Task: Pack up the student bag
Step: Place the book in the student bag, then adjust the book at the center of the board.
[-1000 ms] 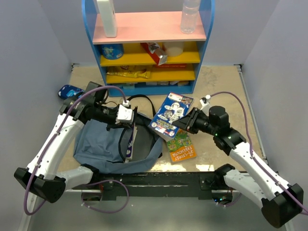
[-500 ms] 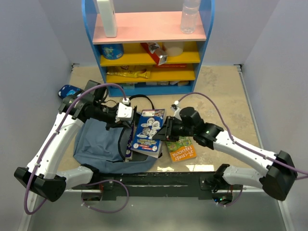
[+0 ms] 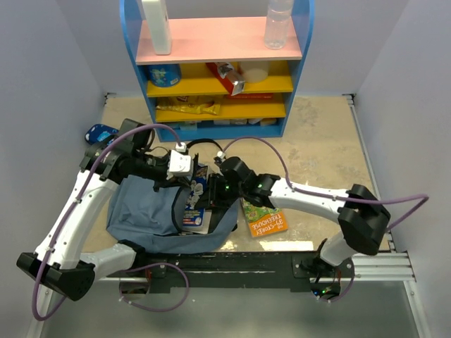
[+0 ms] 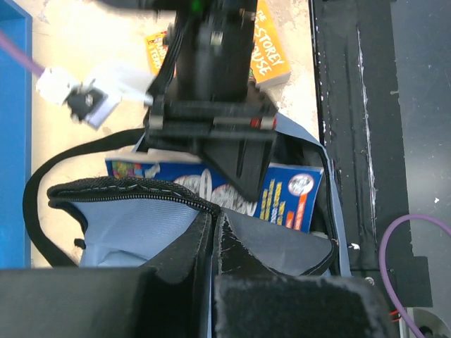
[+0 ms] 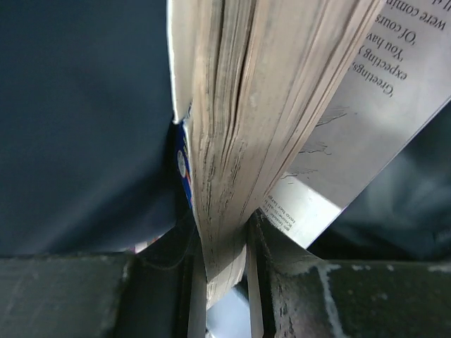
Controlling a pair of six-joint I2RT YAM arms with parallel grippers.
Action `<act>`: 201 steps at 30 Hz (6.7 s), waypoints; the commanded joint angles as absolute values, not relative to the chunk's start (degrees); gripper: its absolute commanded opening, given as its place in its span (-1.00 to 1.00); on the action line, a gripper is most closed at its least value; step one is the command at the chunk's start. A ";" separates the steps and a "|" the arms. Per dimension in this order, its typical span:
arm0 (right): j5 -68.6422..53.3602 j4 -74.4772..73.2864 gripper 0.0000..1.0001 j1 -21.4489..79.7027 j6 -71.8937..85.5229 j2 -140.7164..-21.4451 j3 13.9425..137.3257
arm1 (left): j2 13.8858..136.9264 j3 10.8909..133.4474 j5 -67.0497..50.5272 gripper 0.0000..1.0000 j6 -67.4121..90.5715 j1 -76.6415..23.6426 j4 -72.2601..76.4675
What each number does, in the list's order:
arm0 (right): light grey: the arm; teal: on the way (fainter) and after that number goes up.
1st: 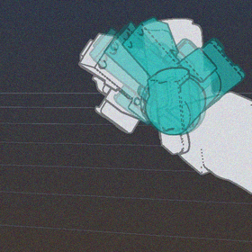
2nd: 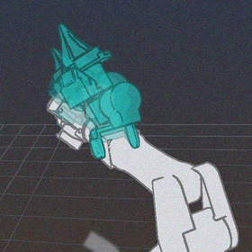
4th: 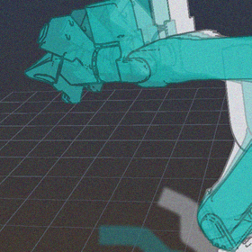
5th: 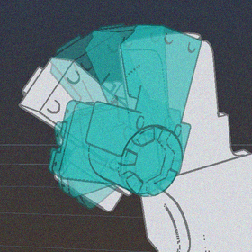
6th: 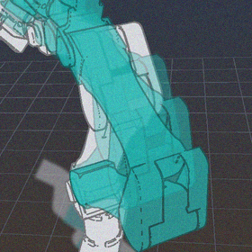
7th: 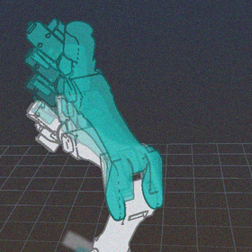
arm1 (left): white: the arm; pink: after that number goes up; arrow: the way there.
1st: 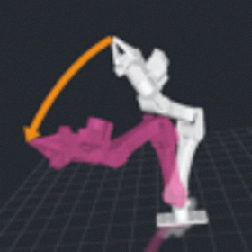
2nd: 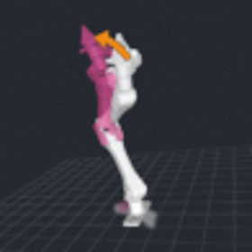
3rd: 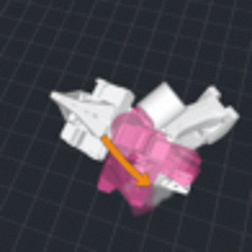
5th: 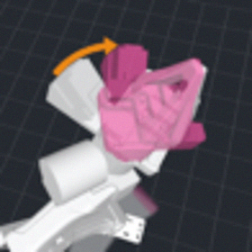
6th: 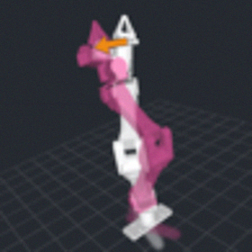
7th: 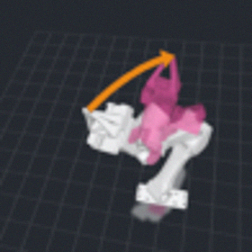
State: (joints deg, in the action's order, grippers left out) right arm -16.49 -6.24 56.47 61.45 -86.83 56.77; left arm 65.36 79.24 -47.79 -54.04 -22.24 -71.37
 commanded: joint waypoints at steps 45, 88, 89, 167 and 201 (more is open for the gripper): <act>1.14 -33.92 -1.00 50.10 71.10 -53.79 26.55 | 62.05 74.53 -51.86 -1.00 -52.03 -22.15 -63.37; 9.24 -25.23 -1.00 36.88 56.24 -82.62 57.76 | 62.40 71.19 -50.28 -1.00 -59.41 -21.88 -67.50; 8.53 -24.01 -1.00 38.31 58.08 -82.88 56.53 | 62.40 71.71 -50.19 -1.00 -59.33 -21.88 -67.59; 10.38 -15.65 -1.00 28.48 56.87 -110.92 67.32 | 59.85 70.05 -45.09 -1.00 -60.64 -21.88 -69.61; -4.40 -4.86 0.97 6.94 51.33 -96.23 51.15 | 61.17 71.89 -46.05 -1.00 -61.61 -21.88 -71.62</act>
State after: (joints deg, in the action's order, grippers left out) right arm -2.83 -11.40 7.16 52.25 -92.90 50.17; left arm 60.34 70.50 -44.84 -59.75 -22.24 -69.41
